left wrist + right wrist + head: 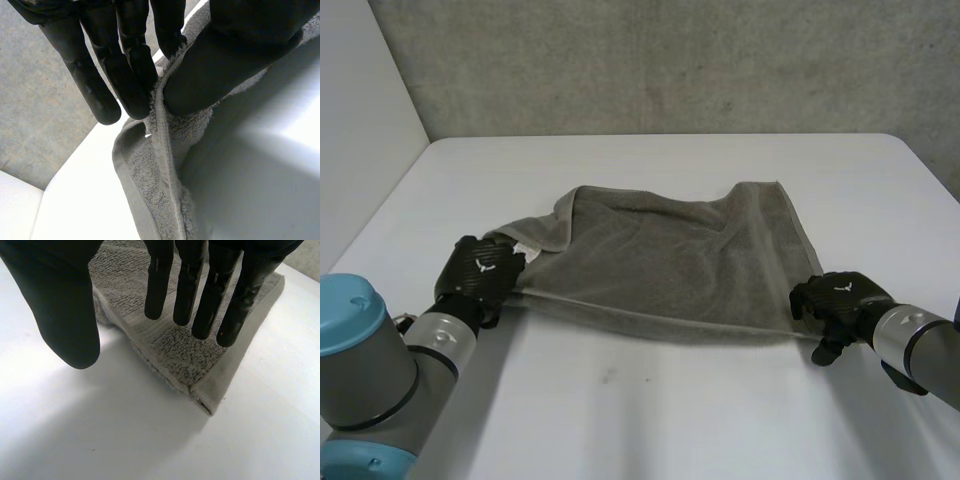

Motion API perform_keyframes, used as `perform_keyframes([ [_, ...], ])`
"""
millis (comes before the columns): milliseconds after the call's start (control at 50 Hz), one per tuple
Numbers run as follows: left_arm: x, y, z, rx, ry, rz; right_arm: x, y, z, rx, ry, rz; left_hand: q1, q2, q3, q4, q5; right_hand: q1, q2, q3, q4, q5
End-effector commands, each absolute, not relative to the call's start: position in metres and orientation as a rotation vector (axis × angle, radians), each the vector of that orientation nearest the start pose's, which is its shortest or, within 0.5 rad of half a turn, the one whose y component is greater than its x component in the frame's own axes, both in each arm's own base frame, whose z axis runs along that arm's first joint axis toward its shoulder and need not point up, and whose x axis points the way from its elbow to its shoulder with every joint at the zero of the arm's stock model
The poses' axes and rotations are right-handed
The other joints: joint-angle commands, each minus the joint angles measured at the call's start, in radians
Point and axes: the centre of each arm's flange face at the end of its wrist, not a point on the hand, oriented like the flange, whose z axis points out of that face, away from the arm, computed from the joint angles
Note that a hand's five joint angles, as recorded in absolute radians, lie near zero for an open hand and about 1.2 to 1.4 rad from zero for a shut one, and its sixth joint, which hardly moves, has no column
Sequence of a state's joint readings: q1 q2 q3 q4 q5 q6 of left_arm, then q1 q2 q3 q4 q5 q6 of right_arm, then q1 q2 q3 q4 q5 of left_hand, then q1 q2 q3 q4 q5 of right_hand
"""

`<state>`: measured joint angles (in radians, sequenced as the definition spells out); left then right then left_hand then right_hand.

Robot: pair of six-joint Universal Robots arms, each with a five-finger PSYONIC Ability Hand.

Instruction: Fold the laundry

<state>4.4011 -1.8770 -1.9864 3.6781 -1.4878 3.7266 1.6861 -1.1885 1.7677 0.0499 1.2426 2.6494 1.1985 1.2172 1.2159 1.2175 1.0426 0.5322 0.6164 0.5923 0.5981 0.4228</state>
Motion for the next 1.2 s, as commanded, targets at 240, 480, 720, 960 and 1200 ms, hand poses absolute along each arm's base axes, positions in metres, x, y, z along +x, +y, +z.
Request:
perform_keyframes([
  [240,-0.222,-0.256,0.141,1.063,2.075,-1.921,0.183,-0.298,0.134,-0.962,2.434,-1.620,0.198,0.179,0.180,0.179,0.179,0.864,0.780,0.804,0.798,0.799],
  [480,-0.222,-0.262,0.129,1.080,2.100,-1.880,0.172,-0.306,0.144,-0.943,2.432,-1.705,-0.374,-0.393,-0.392,-0.393,-0.393,0.864,0.780,0.804,0.798,0.799],
  [720,-0.207,-0.275,0.128,1.012,2.111,-1.852,0.166,-0.309,0.145,-0.927,2.443,-1.715,-0.336,-0.355,-0.354,-0.355,-0.355,0.864,0.780,0.804,0.798,0.799],
  [960,-0.203,-0.272,0.129,1.005,2.124,-1.832,0.168,-0.304,0.144,-0.962,2.454,-1.679,0.198,0.179,0.180,0.179,0.179,0.864,0.780,0.804,0.798,0.799],
  [1200,-0.203,-0.254,0.252,0.903,1.846,-2.112,0.165,-0.285,0.278,-1.177,2.302,-2.065,0.198,0.179,0.180,0.179,0.179,0.864,0.780,0.804,0.798,0.799],
])
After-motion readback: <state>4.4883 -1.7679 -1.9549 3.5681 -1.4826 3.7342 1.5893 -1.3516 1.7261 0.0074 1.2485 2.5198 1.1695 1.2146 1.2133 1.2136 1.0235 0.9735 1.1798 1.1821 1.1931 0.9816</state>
